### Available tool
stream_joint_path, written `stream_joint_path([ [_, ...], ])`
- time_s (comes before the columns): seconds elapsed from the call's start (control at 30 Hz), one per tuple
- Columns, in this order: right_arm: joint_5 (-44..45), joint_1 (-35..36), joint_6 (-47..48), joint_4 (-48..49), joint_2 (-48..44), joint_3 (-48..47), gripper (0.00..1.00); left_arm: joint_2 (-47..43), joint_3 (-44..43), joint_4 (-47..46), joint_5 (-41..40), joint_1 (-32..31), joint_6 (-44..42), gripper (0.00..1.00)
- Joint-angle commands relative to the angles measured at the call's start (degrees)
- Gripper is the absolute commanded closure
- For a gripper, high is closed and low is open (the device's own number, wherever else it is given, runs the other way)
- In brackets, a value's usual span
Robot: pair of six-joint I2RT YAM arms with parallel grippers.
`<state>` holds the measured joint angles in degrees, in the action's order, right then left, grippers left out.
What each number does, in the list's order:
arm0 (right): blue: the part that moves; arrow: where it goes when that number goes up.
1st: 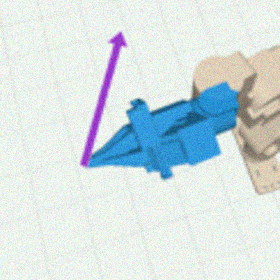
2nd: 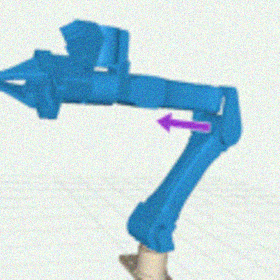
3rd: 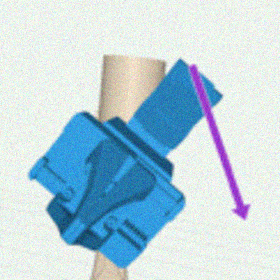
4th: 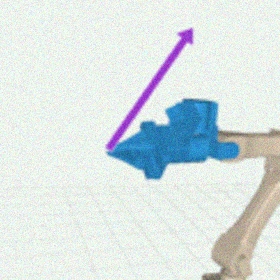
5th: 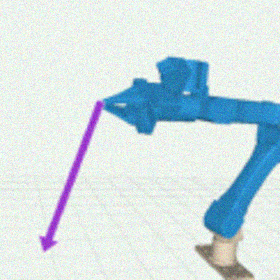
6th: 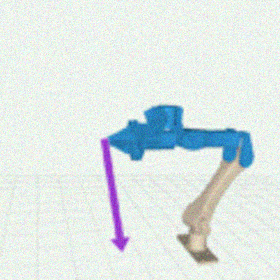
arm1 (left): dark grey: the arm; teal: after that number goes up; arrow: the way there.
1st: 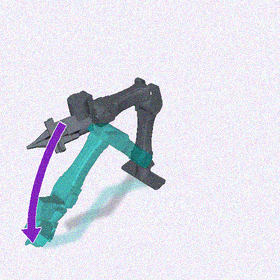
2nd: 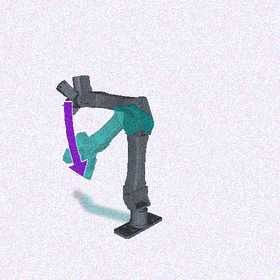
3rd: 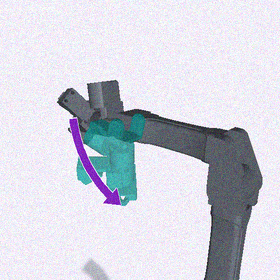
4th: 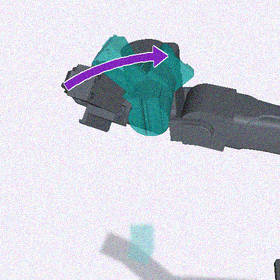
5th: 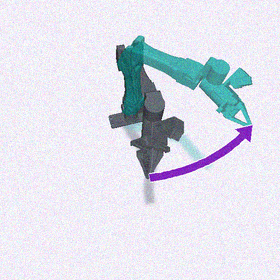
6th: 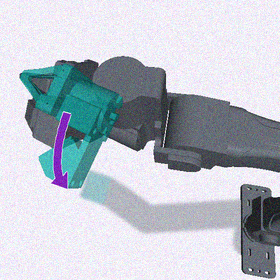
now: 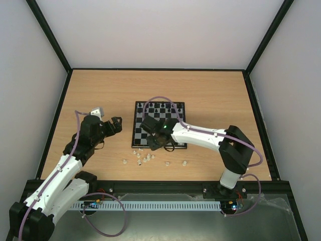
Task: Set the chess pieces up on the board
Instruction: Pick up the chess piece at the center of the board, then place the chess piece on the chessboard.
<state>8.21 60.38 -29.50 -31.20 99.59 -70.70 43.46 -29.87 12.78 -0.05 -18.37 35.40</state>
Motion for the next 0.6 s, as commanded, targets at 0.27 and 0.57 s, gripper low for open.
stream_joint_path([
  [0.27,1.57,-9.42,5.45,-6.33,1.43,-5.76,0.93,0.10,0.77,-0.60,-0.38,0.00,0.19,0.01],
  [0.57,0.19,-10.68,6.47,-4.83,5.87,-6.27,0.93,0.47,0.57,-0.57,-0.47,0.00,0.19,0.00],
])
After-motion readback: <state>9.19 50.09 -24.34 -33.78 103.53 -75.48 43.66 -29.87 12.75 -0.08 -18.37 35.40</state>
